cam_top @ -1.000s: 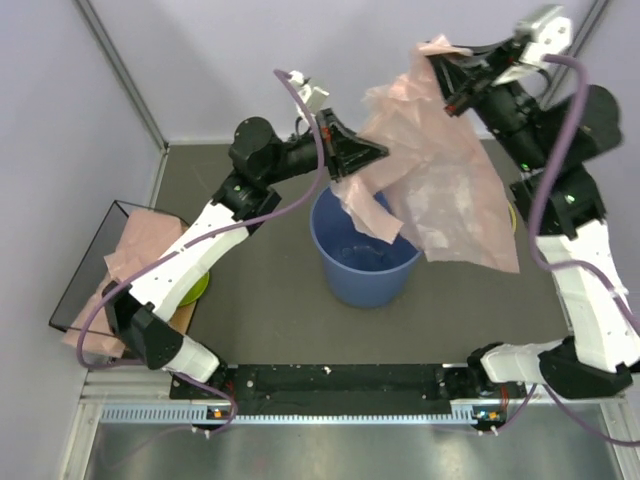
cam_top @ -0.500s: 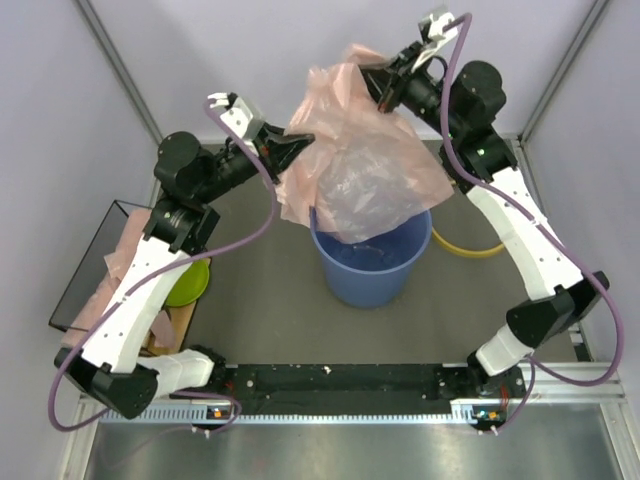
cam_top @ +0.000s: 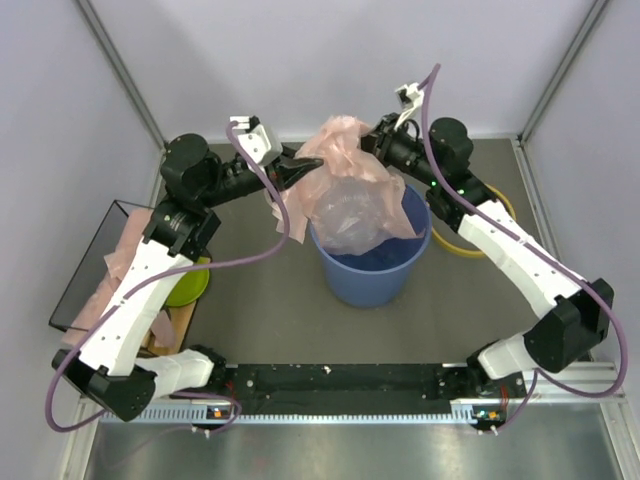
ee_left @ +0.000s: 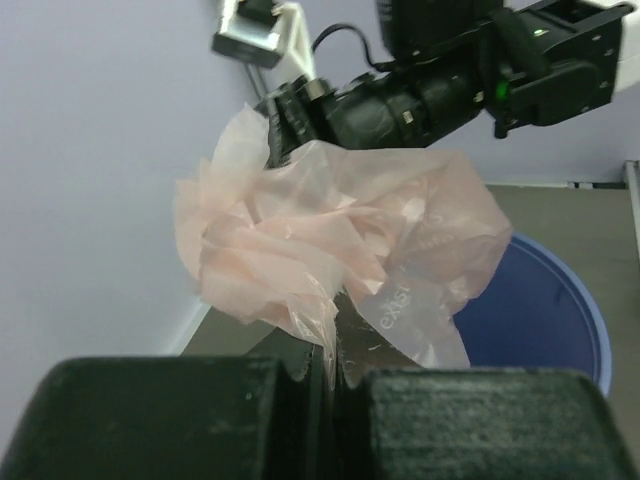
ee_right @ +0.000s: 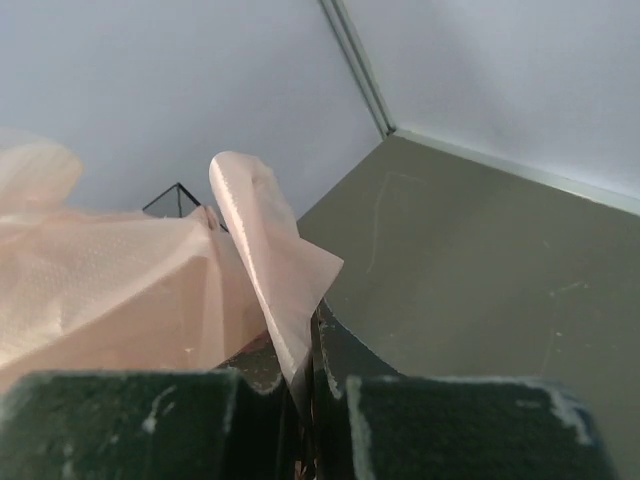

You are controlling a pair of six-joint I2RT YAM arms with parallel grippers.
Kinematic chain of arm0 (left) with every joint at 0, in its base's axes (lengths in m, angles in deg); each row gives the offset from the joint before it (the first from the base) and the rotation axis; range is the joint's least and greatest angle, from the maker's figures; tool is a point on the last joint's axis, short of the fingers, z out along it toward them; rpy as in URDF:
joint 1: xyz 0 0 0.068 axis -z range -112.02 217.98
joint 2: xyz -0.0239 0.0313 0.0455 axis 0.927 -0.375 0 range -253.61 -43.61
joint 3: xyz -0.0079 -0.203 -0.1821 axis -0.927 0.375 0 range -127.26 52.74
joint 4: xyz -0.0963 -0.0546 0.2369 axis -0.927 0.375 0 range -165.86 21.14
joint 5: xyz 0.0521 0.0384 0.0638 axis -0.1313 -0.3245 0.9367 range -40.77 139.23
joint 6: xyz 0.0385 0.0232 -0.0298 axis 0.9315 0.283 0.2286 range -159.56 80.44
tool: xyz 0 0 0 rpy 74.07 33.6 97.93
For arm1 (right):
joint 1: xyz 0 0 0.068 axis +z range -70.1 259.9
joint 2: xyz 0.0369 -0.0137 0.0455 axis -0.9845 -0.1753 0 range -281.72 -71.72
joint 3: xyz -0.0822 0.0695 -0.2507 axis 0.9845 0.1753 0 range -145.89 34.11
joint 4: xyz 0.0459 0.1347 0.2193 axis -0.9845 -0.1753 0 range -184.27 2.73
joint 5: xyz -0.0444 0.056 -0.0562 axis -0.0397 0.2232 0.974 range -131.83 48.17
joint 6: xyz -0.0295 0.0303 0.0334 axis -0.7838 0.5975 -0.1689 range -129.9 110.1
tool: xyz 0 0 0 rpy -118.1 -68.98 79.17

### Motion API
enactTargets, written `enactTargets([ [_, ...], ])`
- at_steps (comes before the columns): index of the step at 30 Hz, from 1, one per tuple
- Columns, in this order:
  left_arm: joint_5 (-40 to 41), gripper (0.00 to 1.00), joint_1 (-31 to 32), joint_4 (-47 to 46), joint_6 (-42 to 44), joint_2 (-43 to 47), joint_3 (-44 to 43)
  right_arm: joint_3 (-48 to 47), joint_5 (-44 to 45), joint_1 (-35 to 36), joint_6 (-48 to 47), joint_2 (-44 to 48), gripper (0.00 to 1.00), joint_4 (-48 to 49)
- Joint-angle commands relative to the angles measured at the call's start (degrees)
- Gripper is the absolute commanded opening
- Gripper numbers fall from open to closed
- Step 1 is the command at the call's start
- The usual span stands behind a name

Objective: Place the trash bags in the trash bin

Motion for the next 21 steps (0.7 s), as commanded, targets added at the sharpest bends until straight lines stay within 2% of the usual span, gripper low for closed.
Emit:
enactTargets([
  [1,-3.14,0.0,2.78,2.55,4.69,-0.26,-0.59,-0.37,1.36,2.5,2.11,-2.6,0.0,8.01],
  [5,-2.09,0.0,5.6,7.74,8.91,-1.66,-1.65,-1.59,0.57,3.11,0.26,-6.22,0.0,9.78],
  [8,-2.87,0.0,6.48,11.08,9.98,-2.81,-2.0,-2.3,-2.06,2.24,-2.1,-4.57,0.0,6.71],
  [12,-3.05,0.0,6.48,15.13,7.71,-4.03,-2.09,-2.39,-6.63,-1.27,-8.16,3.87,0.0,-3.38],
  [13,-2.96,0.0,6.48,15.75,6.91,-4.21,-1.83,-2.39,-6.73,-1.8,-10.26,6.41,0.0,-9.85],
  [14,-3.13,0.03,6.39,16.54,6.64,-4.39,-1.74,-2.91,-6.9,-3.29,-14.46,8.44,0.0,-13.22],
  [17,-2.79,0.24,6.48,19.0,7.07,-3.95,-0.78,-3.88,-7.61,-4.88,-22.46,15.56,0.0,-26.11],
  [18,-2.35,0.35,6.48,19.96,6.99,-3.69,-0.77,-3.88,-7.17,-4.88,-24.07,18.62,0.0,-28.78],
  [19,-2.08,0.51,6.39,21.02,7.07,-3.6,-1.73,-3.8,-6.56,-4.88,-25.22,19.7,0.0,-31.07],
  [21,-1.55,0.64,5.96,23.21,6.99,-3.69,-3.66,-3.27,-5.59,-4.97,-26.11,21.37,0.0,-38.69],
])
